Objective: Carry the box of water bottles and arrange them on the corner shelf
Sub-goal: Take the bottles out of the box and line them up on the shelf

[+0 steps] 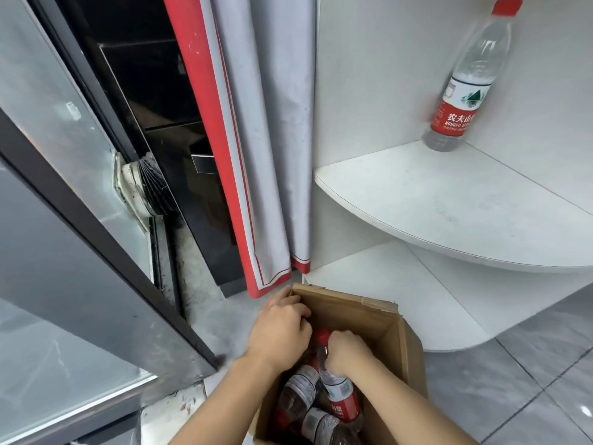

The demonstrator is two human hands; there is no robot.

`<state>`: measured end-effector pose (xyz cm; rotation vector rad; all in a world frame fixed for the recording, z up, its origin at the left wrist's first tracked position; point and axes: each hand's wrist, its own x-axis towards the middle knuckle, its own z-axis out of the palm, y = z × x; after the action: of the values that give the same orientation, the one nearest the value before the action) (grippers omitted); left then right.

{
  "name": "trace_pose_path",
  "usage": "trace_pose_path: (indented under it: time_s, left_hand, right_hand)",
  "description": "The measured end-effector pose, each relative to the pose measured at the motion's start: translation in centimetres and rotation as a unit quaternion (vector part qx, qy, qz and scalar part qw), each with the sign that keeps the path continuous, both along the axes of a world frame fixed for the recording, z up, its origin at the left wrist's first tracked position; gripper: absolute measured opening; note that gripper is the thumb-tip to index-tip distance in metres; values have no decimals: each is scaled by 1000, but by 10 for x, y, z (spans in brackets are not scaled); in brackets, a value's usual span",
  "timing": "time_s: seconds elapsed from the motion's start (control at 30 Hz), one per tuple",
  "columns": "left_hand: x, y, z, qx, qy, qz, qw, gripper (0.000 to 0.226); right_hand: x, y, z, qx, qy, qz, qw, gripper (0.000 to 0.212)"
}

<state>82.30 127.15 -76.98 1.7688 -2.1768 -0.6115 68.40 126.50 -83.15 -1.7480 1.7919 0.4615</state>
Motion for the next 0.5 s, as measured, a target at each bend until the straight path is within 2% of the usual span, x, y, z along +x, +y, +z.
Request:
trace_pose_path:
  time_s: [0.07,0.13,0.17,0.27,0.33,0.5]
  left_hand:
    - [-1,1,-2,1,2,4,1000,36]
    - [-2,1,0,2,-4,5,1000,37]
    - [-2,2,0,9,-13,-1,1000,37]
    - [-2,4,-2,34,-57,-18,998,40]
    - [-1,4,-3,43,-91,-34,994,44]
    - [0,7,-3,37,-99,-36,994,42]
  right_hand:
    - [3,-6,-20,70,-8,-17,997,51]
    - [5,-14,-49,99,-29,-52,993,69]
    - [7,-16,-61,93,-43,-89,991,71]
    - [12,-12,-67,7,-61,-214,975,42]
    - [16,-9,-65,-41,-57,-218,973,31]
    - [16,-8,-59,-33,-59,-189,980,30]
